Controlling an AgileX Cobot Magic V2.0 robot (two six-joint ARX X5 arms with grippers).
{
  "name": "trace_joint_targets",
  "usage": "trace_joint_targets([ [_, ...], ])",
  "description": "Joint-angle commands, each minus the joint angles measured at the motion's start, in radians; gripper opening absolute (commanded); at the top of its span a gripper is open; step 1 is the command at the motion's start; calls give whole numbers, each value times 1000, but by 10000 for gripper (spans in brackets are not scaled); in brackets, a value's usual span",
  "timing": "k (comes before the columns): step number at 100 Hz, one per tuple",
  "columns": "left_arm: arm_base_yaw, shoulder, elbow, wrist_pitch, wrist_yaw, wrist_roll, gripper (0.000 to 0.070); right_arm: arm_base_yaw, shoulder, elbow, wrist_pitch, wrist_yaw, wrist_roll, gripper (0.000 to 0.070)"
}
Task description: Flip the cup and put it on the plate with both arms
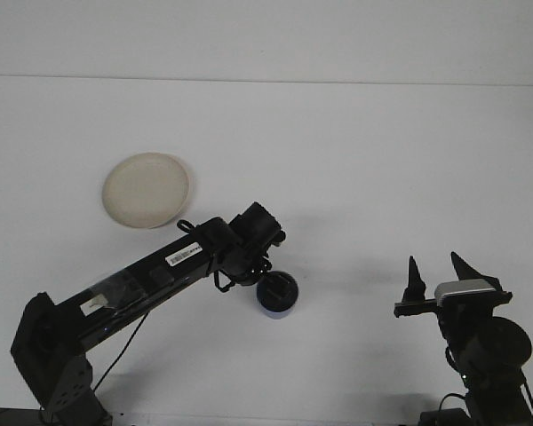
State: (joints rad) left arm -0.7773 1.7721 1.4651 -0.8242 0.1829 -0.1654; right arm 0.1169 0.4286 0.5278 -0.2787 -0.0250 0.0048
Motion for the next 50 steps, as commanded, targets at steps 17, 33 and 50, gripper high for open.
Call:
trace_joint_targets([
  [17,-13,32,21,3,2,23,0,2,3,11,8,0,13,493],
  [33,-15,32,21,1,2,40,9,2,3,11,8,0,13,493],
  [50,-5,31,56,-48,-3,71,9,2,3,11,8,0,13,493],
])
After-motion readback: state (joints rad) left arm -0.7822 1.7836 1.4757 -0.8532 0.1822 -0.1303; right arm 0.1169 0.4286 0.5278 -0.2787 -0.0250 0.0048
